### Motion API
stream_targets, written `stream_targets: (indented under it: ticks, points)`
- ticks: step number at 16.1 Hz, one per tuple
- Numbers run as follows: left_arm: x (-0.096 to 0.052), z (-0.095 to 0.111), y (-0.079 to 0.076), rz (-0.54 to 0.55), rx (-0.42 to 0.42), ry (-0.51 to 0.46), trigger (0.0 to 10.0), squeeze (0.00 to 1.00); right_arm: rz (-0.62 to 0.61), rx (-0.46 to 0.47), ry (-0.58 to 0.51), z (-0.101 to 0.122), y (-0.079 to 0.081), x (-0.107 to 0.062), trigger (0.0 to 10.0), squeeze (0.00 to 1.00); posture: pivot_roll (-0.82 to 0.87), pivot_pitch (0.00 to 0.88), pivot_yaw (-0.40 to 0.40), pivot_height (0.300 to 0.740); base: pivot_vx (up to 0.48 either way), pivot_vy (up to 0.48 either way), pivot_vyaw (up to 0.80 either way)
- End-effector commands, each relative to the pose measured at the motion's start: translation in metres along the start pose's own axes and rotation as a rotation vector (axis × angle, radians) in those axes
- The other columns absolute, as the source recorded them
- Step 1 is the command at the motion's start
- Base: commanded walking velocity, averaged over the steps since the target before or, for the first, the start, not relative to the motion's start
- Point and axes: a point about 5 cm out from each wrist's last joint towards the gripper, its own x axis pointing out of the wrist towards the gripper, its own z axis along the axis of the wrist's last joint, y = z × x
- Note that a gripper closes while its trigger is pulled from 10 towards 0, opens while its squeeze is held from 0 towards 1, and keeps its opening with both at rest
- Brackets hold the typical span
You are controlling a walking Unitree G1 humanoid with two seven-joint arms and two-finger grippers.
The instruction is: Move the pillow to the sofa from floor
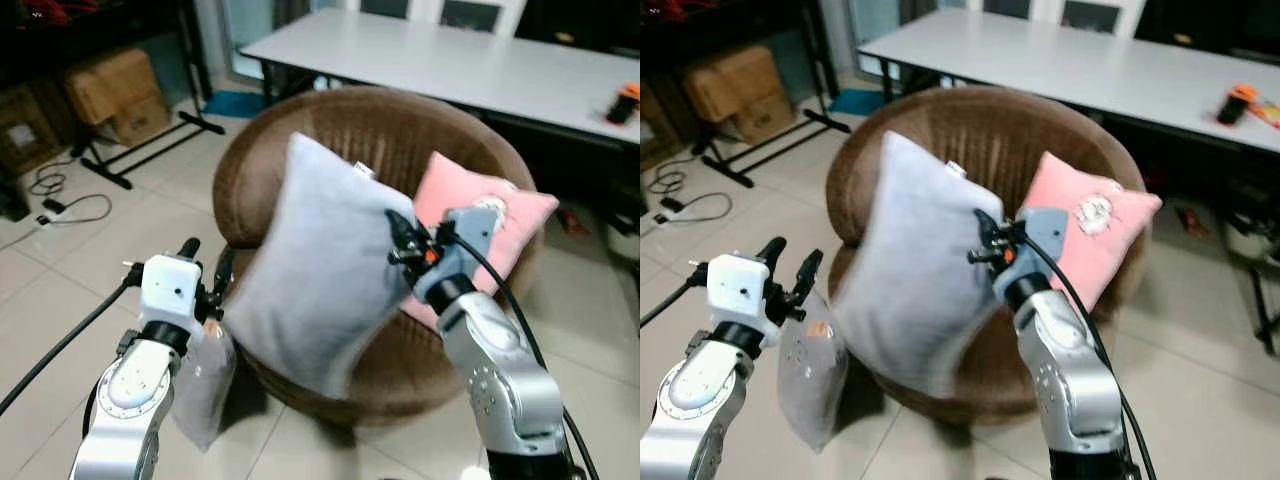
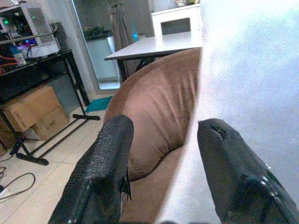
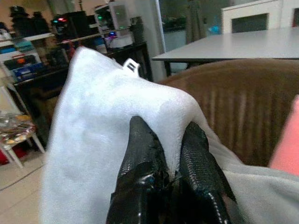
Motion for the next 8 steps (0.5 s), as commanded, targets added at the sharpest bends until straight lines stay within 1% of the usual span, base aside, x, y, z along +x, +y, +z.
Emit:
stream_targets:
  ticks: [1,5,8]
  points:
    - [0.001,0.007,-0.002,-0.012,0.0,-0.028,10.0,0.0,-0.026,-0.019,-0.041,0.011,-0.005,-0.001,10.0,0.0,-0.04,0.0,-0.015,0.74,0.304,0.0,0.0]
    - [-0.002,0.004,0.0,-0.028,0.01,-0.007,10.0,0.0,-0.104,-0.038,0.001,0.003,-0.014,-0.002,10.0,0.0,-0.03,0.0,-0.016,0.74,0.307,0.0,0.0]
    - [-0.003,0.004,0.001,-0.032,0.012,-0.004,10.0,0.0,-0.11,-0.04,0.009,0.002,-0.016,-0.002,10.0,0.0,-0.03,0.0,-0.016,0.74,0.306,0.0,0.0]
